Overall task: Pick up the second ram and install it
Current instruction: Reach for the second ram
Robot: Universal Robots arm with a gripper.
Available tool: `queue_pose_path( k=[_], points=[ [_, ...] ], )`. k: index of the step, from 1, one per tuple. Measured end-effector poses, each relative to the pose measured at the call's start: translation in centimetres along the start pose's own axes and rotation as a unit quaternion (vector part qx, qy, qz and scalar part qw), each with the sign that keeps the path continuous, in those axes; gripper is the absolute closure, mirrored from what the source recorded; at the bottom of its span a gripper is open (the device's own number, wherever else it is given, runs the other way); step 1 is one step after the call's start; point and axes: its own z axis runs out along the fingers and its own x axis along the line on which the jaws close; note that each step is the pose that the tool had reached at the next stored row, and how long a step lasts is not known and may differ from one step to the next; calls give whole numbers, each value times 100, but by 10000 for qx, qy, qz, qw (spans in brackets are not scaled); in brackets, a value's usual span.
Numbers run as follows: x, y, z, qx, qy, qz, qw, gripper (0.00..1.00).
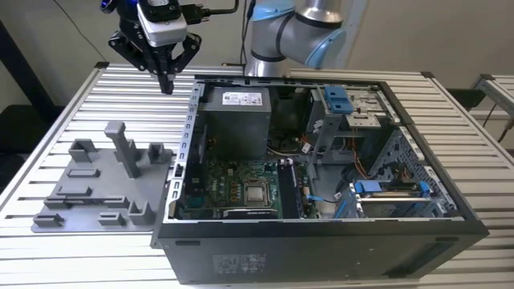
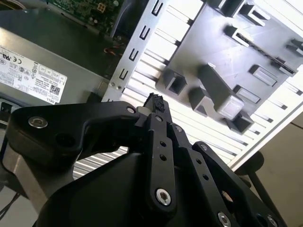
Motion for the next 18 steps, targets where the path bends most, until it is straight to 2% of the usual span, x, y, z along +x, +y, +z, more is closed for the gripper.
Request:
queue_pose_path(
  k=[18],
  points=[
    [270,-20,46,0,5,-11,10000,89]
  ],
)
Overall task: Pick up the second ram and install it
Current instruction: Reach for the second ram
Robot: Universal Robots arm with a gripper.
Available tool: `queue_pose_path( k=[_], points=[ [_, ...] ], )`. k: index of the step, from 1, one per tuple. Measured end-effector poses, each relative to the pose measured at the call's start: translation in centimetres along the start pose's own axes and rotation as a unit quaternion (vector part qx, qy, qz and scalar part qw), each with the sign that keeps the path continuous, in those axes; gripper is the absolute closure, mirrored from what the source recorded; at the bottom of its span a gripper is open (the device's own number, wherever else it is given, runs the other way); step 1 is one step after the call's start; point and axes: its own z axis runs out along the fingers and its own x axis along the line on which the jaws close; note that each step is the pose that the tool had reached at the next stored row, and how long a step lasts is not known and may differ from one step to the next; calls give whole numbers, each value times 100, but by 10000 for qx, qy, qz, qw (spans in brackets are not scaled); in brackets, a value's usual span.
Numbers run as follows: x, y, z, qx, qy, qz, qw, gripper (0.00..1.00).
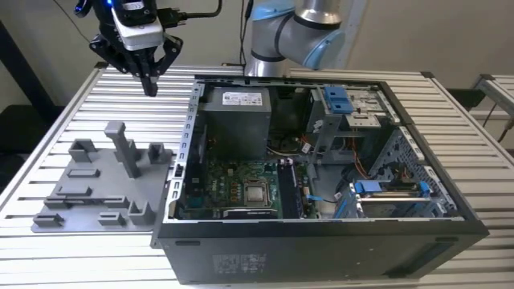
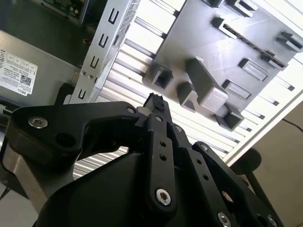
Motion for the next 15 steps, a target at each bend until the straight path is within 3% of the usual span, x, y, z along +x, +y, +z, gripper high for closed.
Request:
queue_pose_path(
  k=[15],
  points=[
    [260,-17,20,0,12,-14,10000,89]
  ],
)
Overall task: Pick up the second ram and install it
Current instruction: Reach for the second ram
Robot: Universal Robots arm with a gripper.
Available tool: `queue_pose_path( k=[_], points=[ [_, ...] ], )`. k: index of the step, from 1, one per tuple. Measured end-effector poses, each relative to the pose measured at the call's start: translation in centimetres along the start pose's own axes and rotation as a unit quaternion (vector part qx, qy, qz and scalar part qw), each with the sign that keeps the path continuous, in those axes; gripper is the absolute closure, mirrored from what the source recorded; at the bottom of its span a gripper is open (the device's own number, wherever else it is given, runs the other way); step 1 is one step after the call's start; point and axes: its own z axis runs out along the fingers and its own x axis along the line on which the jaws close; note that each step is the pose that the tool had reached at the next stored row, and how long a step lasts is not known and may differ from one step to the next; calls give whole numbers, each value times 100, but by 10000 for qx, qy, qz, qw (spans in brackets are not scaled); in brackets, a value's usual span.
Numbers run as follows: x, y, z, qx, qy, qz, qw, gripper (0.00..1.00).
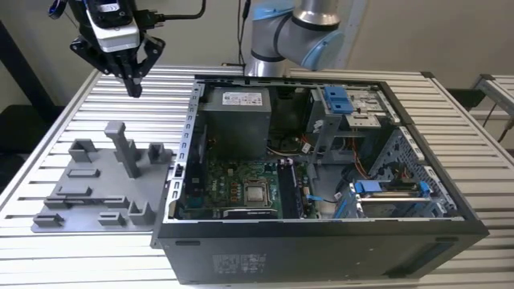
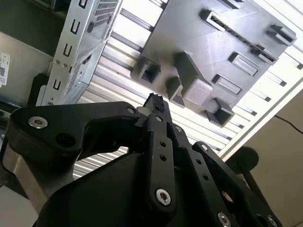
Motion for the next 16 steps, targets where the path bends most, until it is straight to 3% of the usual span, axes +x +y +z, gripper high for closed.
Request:
queue_pose_path(
  k=[16],
  points=[
    [298,-18,14,1,17,-9,10000,89]
  ],
)
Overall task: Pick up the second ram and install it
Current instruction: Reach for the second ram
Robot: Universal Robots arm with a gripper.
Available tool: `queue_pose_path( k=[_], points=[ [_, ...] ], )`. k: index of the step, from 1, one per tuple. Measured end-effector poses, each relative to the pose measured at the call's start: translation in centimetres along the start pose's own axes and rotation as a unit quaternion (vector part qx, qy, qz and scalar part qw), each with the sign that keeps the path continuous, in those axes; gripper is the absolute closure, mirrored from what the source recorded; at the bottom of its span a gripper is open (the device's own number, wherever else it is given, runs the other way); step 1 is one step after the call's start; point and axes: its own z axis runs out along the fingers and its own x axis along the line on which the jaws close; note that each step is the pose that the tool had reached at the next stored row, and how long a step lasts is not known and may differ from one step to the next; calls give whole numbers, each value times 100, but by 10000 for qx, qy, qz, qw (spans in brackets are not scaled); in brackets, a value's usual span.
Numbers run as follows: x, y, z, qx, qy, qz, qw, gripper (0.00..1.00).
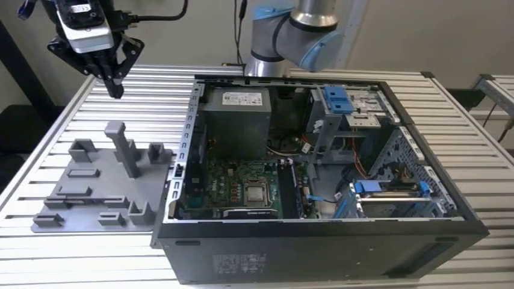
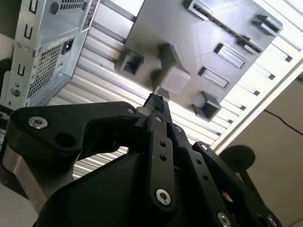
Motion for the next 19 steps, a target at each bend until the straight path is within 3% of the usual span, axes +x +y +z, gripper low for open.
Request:
queue_pose_path(
  k=[19],
  points=[
    [345,-20,18,0,12,-11,10000,89]
  ],
)
